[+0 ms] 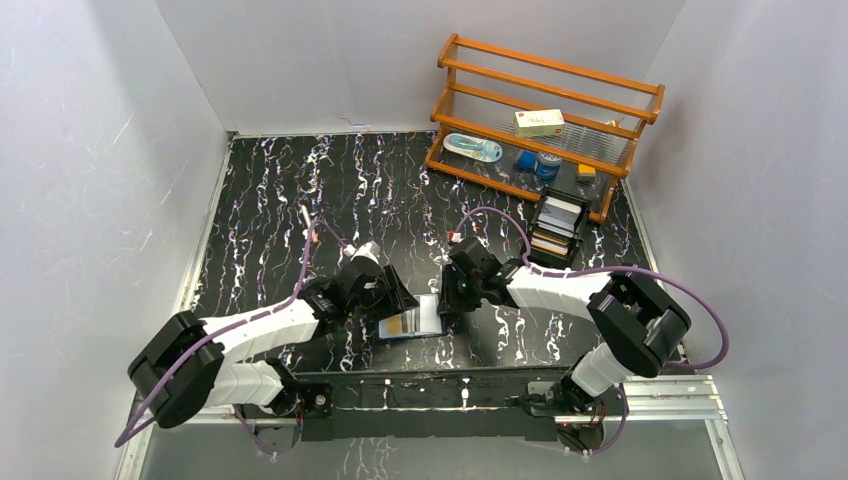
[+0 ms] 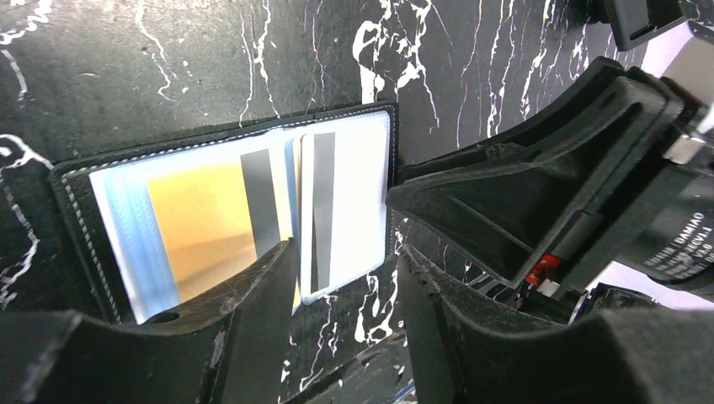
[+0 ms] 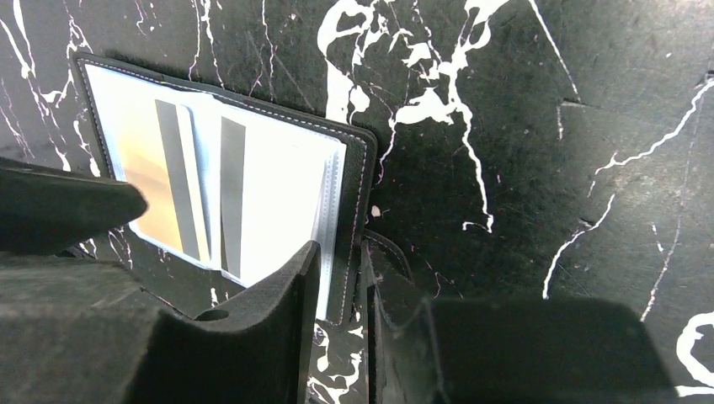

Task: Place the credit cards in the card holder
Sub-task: Flip the card slot into the card holder.

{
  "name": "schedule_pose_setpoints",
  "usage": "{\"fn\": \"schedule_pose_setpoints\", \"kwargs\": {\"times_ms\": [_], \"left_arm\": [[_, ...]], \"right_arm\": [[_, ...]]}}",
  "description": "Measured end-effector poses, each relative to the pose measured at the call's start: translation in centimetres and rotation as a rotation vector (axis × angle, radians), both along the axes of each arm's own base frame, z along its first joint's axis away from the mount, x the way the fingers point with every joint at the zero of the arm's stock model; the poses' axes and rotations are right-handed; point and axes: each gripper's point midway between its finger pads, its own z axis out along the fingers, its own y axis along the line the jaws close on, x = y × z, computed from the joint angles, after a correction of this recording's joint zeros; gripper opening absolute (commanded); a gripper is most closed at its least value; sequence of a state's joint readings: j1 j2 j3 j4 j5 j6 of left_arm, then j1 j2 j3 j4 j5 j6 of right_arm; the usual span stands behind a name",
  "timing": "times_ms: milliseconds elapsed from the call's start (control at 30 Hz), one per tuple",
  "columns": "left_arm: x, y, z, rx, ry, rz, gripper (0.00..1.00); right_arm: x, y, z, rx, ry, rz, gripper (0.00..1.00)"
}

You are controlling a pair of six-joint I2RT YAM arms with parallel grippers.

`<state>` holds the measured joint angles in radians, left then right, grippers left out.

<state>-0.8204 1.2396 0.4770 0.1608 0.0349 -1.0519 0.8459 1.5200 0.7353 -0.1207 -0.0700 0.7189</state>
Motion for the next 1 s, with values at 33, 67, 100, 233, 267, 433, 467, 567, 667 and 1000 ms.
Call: {"fn": "schedule_pose_setpoints", "kwargs": {"times_ms": [33, 67, 100, 233, 267, 433, 467, 567, 667, 1000], "left_arm": [[0.0, 0.2, 0.4, 0.01, -0.003, 0.003, 0.48], [0.0, 0.4, 0.7, 0.021, -0.006, 0.003, 0.49], [0.0, 0.7, 0.8, 0.032, -0.006, 0.007, 0.49], [-0.5, 2.2, 0.3, 0.102, 0.009, 0.022, 0.51], [-0.6, 2.4, 0.1, 0.115, 0.015, 0.024, 0.52], [-0.9, 3.5, -0.9, 0.161, 0.037, 0.036, 0.53], [-0.9, 3.7, -1.0, 0.164, 0.039, 0.038, 0.53], [-0.9, 4.0, -1.3, 0.173, 0.044, 0.041, 0.54], [-0.8, 4.2, -1.4, 0.176, 0.044, 0.045, 0.54], [-0.6, 3.8, -1.7, 0.165, 0.047, 0.04, 0.56]], "right_arm": [[0.0, 0.0, 0.0, -0.002, 0.002, 0.001, 0.32], [-0.1, 0.0, 0.0, -0.001, 0.005, 0.004, 0.32], [-0.2, 0.0, 0.0, 0.001, 0.006, 0.008, 0.32], [-0.2, 0.2, 0.0, 0.006, 0.013, 0.017, 0.33], [-0.2, 0.3, 0.1, 0.008, 0.013, 0.018, 0.34], [0.2, 0.8, 0.8, 0.018, 0.002, 0.02, 0.37], [0.3, 0.9, 1.0, 0.022, -0.001, 0.02, 0.37], [0.7, 1.3, 1.6, 0.034, -0.011, 0.021, 0.38], [0.8, 1.7, 1.8, 0.039, -0.018, 0.024, 0.4], [0.7, 1.2, 0.1, -0.01, 0.003, 0.023, 0.28]]}}
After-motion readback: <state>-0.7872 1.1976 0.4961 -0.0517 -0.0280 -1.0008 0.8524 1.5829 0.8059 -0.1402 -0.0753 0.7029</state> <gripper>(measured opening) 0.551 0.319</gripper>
